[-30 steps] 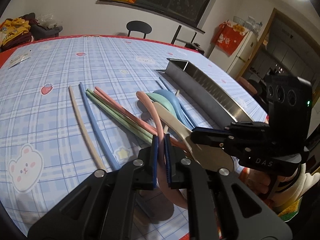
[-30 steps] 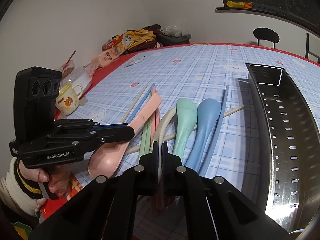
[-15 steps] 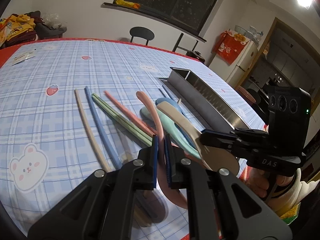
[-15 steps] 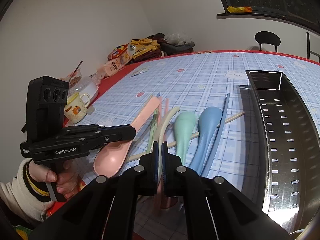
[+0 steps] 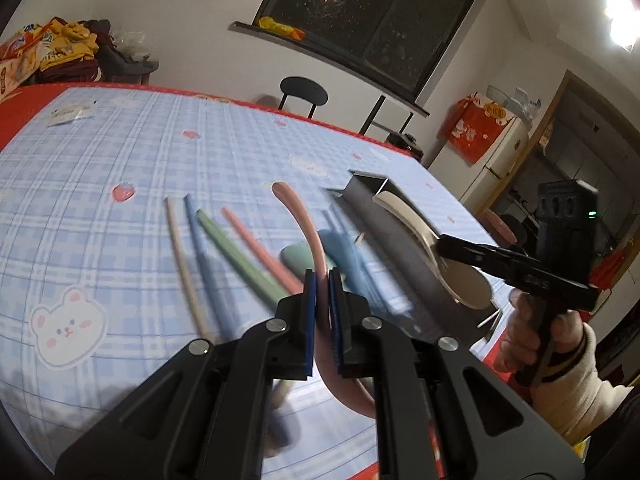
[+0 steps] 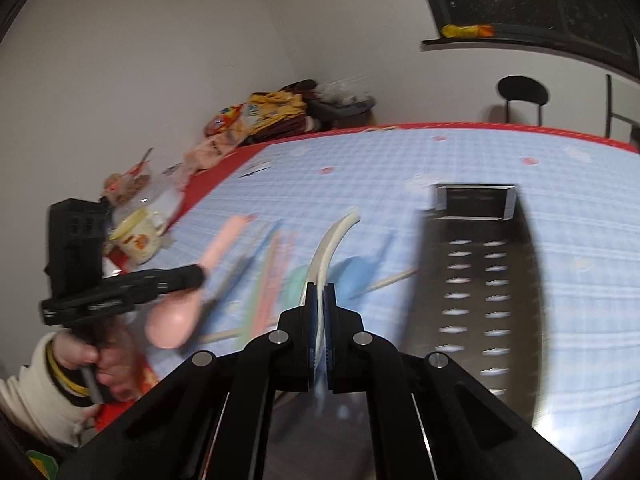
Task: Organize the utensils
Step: 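Lift both spoons and carry them over the steel caddy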
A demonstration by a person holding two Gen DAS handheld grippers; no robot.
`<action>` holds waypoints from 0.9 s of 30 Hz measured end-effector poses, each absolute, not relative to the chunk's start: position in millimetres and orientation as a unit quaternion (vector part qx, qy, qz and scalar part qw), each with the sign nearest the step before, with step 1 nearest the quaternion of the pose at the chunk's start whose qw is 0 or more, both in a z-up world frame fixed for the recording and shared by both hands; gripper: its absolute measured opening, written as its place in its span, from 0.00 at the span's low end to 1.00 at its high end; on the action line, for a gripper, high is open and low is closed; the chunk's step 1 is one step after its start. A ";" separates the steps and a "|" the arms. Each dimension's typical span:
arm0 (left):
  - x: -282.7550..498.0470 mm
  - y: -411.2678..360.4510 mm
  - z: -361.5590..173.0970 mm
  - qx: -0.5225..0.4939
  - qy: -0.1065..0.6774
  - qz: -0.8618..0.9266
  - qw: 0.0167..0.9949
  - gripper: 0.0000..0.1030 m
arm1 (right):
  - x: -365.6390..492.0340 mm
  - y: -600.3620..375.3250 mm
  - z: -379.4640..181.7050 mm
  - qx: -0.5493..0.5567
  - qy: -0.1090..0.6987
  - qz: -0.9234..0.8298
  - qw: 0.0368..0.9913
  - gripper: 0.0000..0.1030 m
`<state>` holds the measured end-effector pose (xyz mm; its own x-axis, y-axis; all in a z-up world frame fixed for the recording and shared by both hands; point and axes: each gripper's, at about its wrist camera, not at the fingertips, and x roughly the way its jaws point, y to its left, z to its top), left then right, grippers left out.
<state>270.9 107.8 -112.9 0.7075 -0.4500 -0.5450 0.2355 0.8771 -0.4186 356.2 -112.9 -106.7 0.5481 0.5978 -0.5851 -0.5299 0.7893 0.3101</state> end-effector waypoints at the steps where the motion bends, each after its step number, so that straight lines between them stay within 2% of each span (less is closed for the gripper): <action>1: 272.2 101.3 -108.8 -0.164 0.330 -0.192 0.910 0.10 | 359.3 -121.9 -106.6 0.049 0.349 0.315 0.881 0.04; 9: 298.4 21.9 -84.9 -0.160 0.315 -0.240 0.904 0.10 | 364.6 -177.7 -120.8 0.053 0.352 0.284 0.890 0.04; 15: 322.0 -26.0 -88.7 -0.175 0.320 -0.267 0.892 0.10 | 368.0 -198.9 -133.8 0.057 0.368 0.257 0.892 0.04; 27: 341.2 -48.3 -109.6 -0.195 0.342 -0.270 0.879 0.10 | 365.2 -179.0 -141.8 0.016 0.384 0.258 0.887 0.04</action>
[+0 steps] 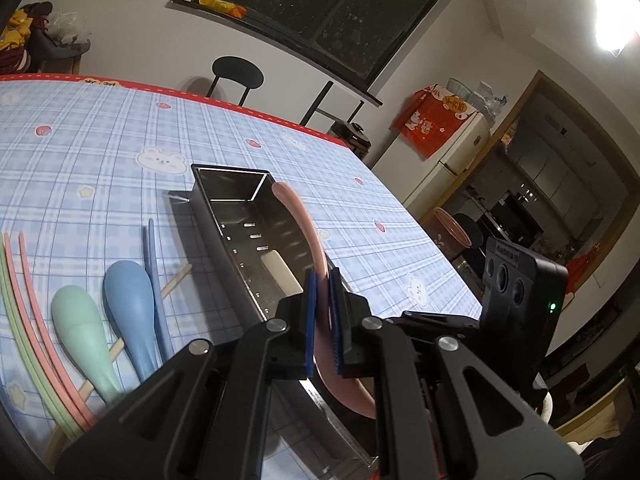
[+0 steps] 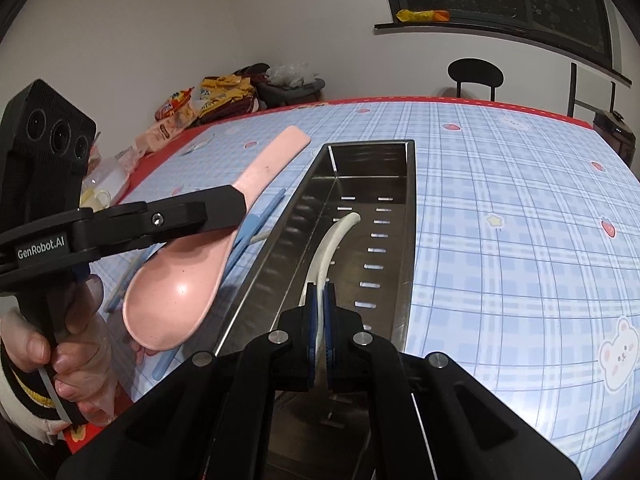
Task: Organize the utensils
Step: 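Lift both spoons and carry them over the steel caddy, then lower the white spoon into the caddy and open the right gripper while the left lowers the pink spoon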
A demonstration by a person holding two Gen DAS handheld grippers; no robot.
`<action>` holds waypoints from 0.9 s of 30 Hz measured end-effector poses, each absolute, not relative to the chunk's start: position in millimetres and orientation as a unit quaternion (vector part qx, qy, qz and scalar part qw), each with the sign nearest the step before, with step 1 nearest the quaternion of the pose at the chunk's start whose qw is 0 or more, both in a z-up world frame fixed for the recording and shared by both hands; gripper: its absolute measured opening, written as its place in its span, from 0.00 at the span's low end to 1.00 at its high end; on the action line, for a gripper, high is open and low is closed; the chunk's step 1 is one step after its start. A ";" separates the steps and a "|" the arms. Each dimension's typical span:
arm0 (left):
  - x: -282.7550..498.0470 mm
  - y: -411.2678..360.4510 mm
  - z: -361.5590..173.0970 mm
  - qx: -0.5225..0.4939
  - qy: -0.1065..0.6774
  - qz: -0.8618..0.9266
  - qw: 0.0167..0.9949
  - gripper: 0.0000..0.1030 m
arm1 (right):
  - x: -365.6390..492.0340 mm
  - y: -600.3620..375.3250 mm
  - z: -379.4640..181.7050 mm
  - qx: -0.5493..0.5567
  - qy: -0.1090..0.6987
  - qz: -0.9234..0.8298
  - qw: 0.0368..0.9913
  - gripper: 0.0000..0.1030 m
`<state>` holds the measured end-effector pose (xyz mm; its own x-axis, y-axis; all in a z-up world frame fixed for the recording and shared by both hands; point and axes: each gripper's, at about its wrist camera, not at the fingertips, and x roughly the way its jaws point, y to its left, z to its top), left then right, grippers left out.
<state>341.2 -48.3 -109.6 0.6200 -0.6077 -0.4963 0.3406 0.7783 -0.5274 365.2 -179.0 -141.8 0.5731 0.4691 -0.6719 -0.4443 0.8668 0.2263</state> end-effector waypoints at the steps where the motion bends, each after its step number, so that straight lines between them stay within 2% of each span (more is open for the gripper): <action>1: 341.9 -48.4 -110.4 -0.195 0.343 -0.270 0.878 0.10 | 364.6 -178.6 -142.8 0.014 0.385 0.254 0.887 0.04; 12: 344.3 -50.5 -115.5 -0.196 0.348 -0.268 0.877 0.10 | 365.5 -180.8 -140.2 0.021 0.379 0.248 0.891 0.05; 13: 344.2 -51.4 -115.4 -0.195 0.348 -0.267 0.877 0.10 | 365.6 -184.3 -136.4 0.032 0.370 0.247 0.895 0.09; 15: 343.5 -54.4 -115.9 -0.192 0.347 -0.266 0.878 0.10 | 366.3 -194.1 -128.3 0.055 0.347 0.236 0.906 0.26; 17: 343.1 -58.7 -116.3 -0.190 0.348 -0.265 0.879 0.10 | 366.2 -205.4 -122.3 0.083 0.328 0.222 0.915 0.52; 19: 344.1 -63.7 -117.7 -0.188 0.350 -0.264 0.879 0.10 | 365.6 -216.6 -117.7 0.098 0.308 0.190 0.927 0.62; 20: 344.7 -66.3 -118.4 -0.187 0.352 -0.261 0.879 0.10 | 365.9 -219.5 -116.7 0.099 0.303 0.177 0.931 0.74; 22: 346.5 -70.8 -119.2 -0.187 0.355 -0.257 0.879 0.10 | 366.7 -226.4 -115.6 0.103 0.298 0.140 0.939 0.84; 27: 349.7 -82.3 -123.5 -0.186 0.363 -0.251 0.878 0.10 | 369.1 -241.9 -116.5 0.135 0.297 0.116 0.938 0.94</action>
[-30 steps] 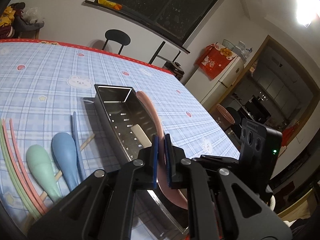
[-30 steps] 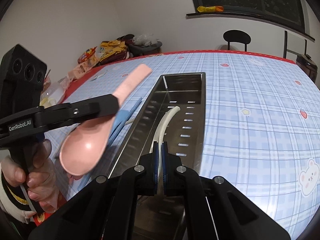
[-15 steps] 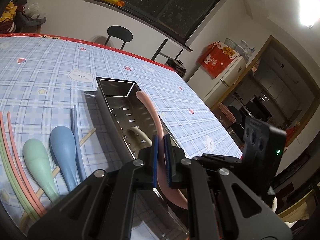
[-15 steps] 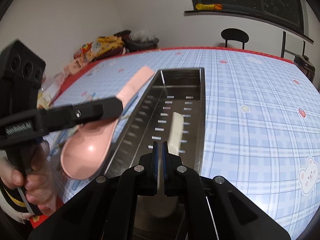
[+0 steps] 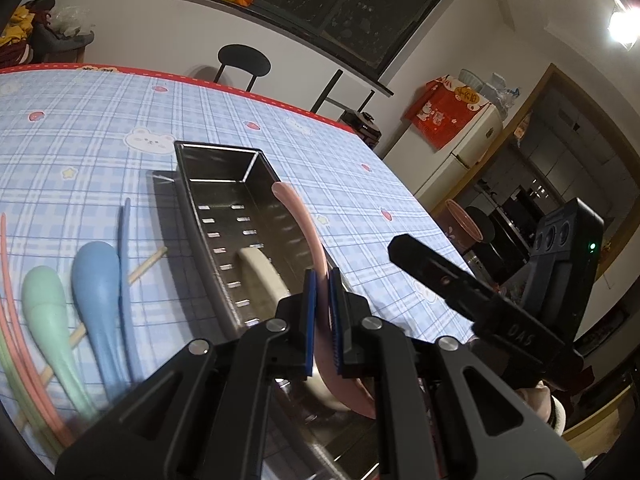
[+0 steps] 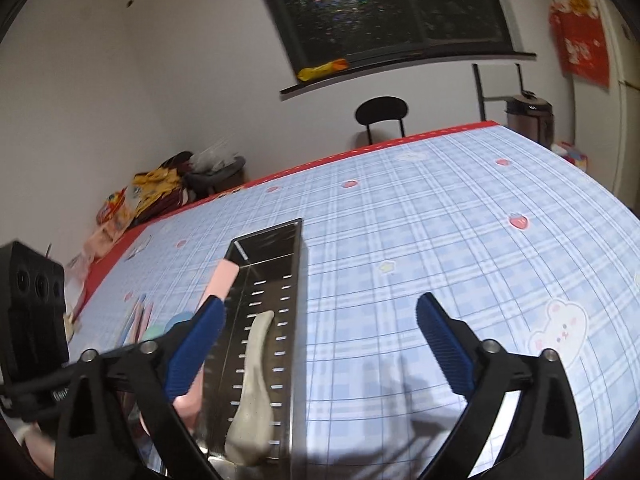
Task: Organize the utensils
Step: 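Lower the white spoon into the caddy and open the right gripper while the left lowers the pink spoon, then open the left gripper and move both tools back to the chopsticks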
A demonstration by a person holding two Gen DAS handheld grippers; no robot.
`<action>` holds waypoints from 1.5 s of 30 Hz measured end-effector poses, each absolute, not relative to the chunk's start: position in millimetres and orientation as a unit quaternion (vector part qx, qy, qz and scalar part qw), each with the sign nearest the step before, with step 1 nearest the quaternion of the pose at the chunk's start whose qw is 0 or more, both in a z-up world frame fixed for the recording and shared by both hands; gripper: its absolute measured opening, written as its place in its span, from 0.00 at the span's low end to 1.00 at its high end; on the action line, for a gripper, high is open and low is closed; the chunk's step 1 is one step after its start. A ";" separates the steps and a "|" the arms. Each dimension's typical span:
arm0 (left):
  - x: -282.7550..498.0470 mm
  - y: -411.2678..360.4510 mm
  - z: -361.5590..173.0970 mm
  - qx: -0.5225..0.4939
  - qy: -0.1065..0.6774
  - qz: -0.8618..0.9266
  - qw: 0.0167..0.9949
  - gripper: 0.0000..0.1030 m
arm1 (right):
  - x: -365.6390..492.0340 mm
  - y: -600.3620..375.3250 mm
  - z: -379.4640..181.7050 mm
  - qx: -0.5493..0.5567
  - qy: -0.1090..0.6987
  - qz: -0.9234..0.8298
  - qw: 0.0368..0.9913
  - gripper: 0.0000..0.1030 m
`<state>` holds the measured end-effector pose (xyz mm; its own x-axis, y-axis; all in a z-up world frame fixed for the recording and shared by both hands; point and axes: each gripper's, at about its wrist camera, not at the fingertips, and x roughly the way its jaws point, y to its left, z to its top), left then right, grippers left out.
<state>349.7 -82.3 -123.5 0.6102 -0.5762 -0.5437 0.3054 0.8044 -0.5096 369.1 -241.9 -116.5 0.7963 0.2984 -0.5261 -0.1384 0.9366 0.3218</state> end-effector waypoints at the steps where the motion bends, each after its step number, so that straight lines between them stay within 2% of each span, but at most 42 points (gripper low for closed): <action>1: 350.5 -85.5 -124.8 -0.185 0.365 -0.250 0.877 0.11 | 370.5 -243.4 -116.5 0.138 0.298 0.115 0.937 0.94; 20: 357.4 -110.0 -140.0 -0.157 0.385 -0.223 0.882 0.10 | 369.3 -252.8 -122.3 0.181 0.315 0.112 0.925 0.94; 26: 356.8 -107.9 -135.6 -0.154 0.378 -0.222 0.886 0.17 | 370.7 -255.3 -124.1 0.187 0.320 0.110 0.922 0.94; 28: 355.4 -104.8 -131.7 -0.151 0.371 -0.218 0.890 0.22 | 371.7 -256.0 -124.7 0.190 0.321 0.107 0.922 0.94; 31: 351.5 -97.1 -123.3 -0.148 0.357 -0.206 0.899 0.36 | 372.6 -256.8 -124.8 0.191 0.320 0.103 0.922 0.94; 33: 347.2 -89.2 -115.5 -0.146 0.344 -0.197 0.906 0.57 | 372.2 -256.8 -124.7 0.189 0.316 0.101 0.924 0.94; 34: 344.9 -86.7 -111.5 -0.143 0.339 -0.193 0.909 0.62 | 371.9 -257.0 -124.4 0.188 0.315 0.101 0.925 0.94; 36: 339.6 -78.9 -104.9 -0.135 0.329 -0.182 0.917 0.83 | 371.7 -255.3 -124.2 0.182 0.311 0.101 0.927 0.94; 39: 331.4 -62.7 -94.2 -0.122 0.312 -0.164 0.928 0.93 | 372.3 -252.5 -125.1 0.169 0.309 0.092 0.931 0.94; 45: 315.0 -20.0 -83.1 -0.090 0.301 -0.111 0.943 0.94 | 372.4 -253.1 -127.7 0.160 0.302 0.075 0.937 0.94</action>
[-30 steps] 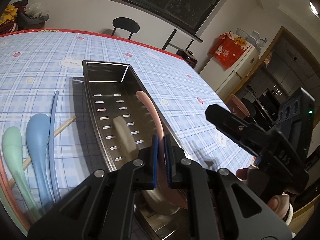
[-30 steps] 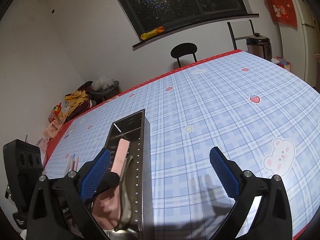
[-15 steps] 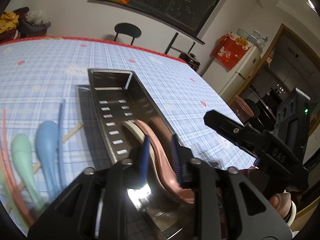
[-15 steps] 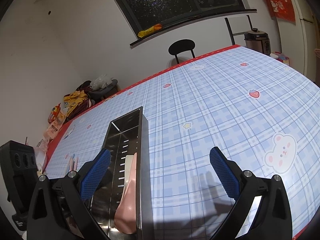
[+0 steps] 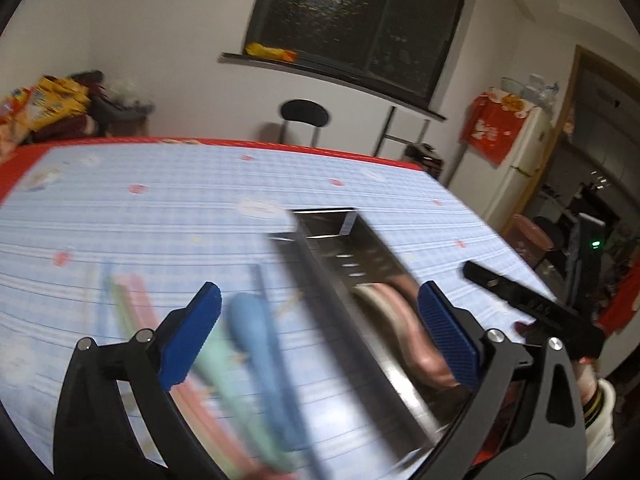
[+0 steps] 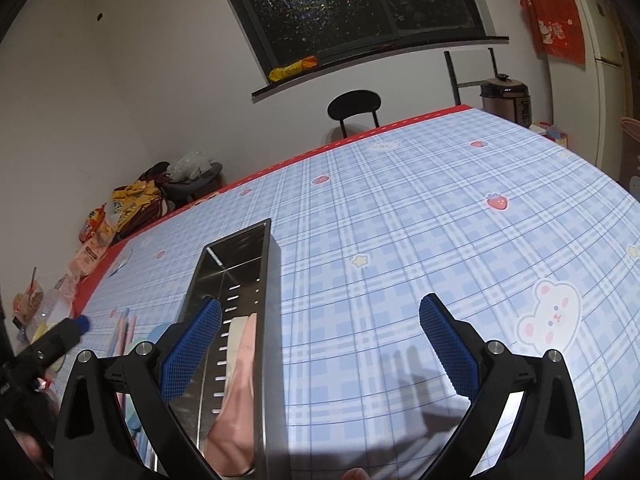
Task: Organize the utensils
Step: 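Open the left gripper and move both tools back to the chopsticks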
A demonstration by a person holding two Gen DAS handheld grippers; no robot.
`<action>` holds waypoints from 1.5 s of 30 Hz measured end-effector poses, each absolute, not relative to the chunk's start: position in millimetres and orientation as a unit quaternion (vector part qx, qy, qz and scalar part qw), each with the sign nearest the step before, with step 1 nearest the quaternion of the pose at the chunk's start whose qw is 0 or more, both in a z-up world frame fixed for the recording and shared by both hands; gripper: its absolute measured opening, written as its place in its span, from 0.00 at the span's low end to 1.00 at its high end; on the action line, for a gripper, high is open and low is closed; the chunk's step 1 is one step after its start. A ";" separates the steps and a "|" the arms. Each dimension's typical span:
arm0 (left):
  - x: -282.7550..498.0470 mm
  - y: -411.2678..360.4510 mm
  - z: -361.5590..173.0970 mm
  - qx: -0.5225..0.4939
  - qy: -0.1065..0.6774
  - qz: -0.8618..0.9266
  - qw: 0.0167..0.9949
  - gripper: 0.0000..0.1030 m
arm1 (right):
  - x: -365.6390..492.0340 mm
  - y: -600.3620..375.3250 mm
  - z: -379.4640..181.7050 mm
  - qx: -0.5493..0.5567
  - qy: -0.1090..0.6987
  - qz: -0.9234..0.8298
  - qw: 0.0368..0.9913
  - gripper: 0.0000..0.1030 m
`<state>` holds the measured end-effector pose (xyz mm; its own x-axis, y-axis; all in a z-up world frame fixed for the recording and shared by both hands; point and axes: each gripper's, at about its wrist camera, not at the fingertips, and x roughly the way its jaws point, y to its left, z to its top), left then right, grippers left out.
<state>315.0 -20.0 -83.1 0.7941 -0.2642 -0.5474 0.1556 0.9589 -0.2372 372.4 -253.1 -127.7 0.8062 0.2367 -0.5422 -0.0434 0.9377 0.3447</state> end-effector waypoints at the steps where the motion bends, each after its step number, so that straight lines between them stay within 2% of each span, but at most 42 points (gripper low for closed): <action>1: 311.7 -10.7 -81.9 -0.082 0.300 -0.097 0.945 0.94 | 371.2 -253.9 -127.4 0.157 0.298 0.071 0.939 0.94; 12: 279.7 93.1 -75.6 0.002 0.268 0.015 0.963 0.94 | 343.8 -237.6 -100.5 0.150 0.234 0.027 0.960 0.94; 21: 279.1 140.2 -89.3 -0.032 0.289 -0.028 0.956 0.94 | 348.5 -116.1 -78.1 0.072 0.275 0.148 0.947 0.94; 26: 275.8 157.9 -94.8 -0.067 0.308 -0.042 0.948 0.94 | 363.3 -64.8 -84.3 0.056 0.306 0.192 0.931 0.93; 31: 274.3 177.0 -104.5 -0.103 0.322 -0.031 0.941 0.94 | 364.4 -19.3 -100.0 0.019 0.328 0.258 0.909 0.72; 38: 272.8 179.9 -107.8 -0.112 0.327 -0.025 0.938 0.93 | 354.6 5.4 -123.6 -0.016 0.361 0.310 0.880 0.33; 40: 271.6 177.0 -108.9 -0.111 0.327 -0.032 0.938 0.93 | 349.7 13.4 -130.1 -0.034 0.370 0.328 0.868 0.26; 45: 272.3 169.3 -111.0 -0.098 0.330 -0.044 0.938 0.89 | 339.6 29.9 -143.0 -0.072 0.385 0.347 0.852 0.18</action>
